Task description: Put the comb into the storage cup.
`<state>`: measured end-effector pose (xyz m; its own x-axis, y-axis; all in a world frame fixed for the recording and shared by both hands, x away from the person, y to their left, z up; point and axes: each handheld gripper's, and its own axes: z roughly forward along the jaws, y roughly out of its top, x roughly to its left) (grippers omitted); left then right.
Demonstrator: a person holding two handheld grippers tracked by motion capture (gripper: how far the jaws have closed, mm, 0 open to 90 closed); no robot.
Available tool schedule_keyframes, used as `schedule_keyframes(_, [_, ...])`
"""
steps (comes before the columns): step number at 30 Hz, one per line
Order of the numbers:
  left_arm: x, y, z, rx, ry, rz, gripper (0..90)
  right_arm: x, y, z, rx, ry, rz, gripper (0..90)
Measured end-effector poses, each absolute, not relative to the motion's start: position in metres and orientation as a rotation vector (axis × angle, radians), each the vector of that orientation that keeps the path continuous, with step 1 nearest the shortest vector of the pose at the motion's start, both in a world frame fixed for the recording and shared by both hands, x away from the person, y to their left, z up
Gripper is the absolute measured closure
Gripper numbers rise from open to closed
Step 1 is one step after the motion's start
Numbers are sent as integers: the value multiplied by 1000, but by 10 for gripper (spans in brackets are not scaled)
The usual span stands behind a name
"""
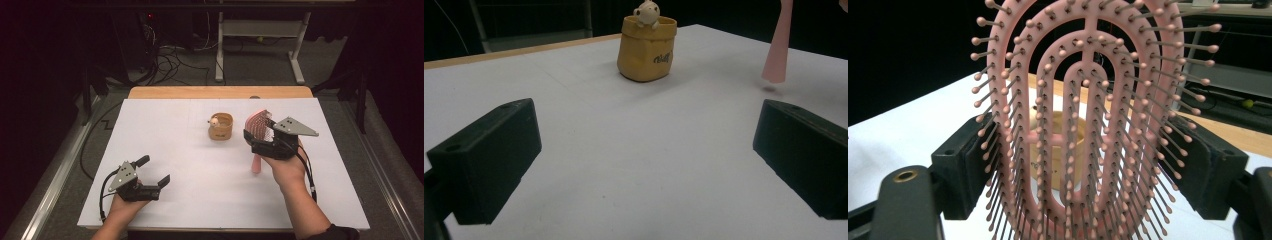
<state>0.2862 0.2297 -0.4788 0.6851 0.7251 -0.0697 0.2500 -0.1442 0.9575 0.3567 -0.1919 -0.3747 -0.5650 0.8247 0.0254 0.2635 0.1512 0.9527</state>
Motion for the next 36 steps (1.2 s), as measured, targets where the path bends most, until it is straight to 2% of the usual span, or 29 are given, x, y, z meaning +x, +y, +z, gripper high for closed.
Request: schedule_keyframes(36, [285, 230, -480, 1709, 793, 481, 0, 375, -184, -333, 1012, 1849, 1419, 202])
